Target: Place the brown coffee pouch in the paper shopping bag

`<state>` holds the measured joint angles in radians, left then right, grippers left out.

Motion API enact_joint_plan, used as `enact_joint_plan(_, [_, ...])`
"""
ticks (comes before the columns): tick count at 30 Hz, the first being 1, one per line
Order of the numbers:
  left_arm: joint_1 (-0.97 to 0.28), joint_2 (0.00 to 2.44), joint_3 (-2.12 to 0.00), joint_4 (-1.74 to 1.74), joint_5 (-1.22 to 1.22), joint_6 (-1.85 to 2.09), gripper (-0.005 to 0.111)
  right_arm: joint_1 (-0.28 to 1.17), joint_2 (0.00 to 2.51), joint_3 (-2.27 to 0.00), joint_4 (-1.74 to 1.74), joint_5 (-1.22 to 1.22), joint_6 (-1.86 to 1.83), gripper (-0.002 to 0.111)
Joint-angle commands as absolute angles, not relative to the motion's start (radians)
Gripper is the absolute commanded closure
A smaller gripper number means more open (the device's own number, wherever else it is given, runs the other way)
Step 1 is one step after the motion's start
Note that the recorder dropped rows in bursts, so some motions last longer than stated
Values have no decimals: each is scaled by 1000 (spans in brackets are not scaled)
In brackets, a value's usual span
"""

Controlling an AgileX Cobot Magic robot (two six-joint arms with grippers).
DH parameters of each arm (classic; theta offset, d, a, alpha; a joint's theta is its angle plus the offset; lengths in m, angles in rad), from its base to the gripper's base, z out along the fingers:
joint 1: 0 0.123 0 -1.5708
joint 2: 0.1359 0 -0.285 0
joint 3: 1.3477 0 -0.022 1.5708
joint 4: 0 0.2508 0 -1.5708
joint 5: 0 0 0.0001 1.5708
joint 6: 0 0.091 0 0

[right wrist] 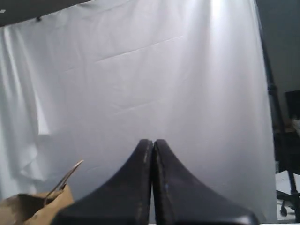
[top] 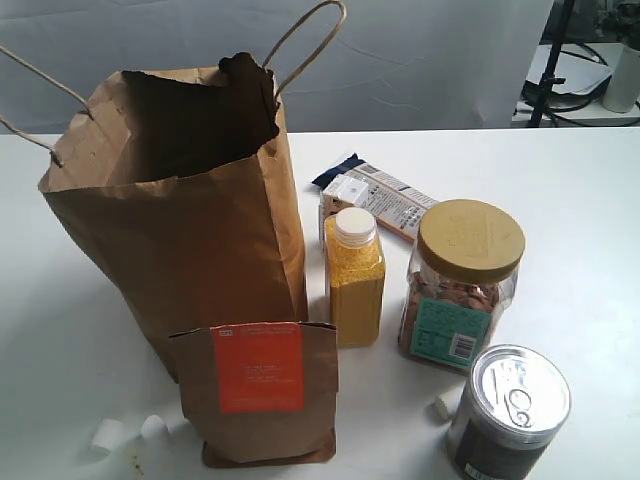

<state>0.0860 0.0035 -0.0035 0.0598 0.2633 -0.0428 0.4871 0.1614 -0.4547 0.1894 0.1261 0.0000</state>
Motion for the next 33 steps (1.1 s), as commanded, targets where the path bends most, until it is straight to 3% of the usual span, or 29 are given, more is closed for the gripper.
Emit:
enact_joint_plan(1, [90,0,0,64,259,-46,107,607,350,-664,262,360,-242,108])
enact_joint_plan(7, [90,0,0,64,259,-46,107,727,667,-909,516,684,-626,108])
enact_joint_plan(15, [90,0,0,64,259,-46,107,793,1126,-1203,533,1096,-677,108])
enact_joint_plan(19, [90,0,0,64,259,-46,107,853,1289,-1294,535,1194,-689,92])
enact_joint_plan(25, [90,0,0,64,259,-46,107,937,1485,-1367,535,1180,-696,49])
enact_joint_plan(33, [90,0,0,64,259,-46,107,979,1647,-1369,535,1123,-710,46])
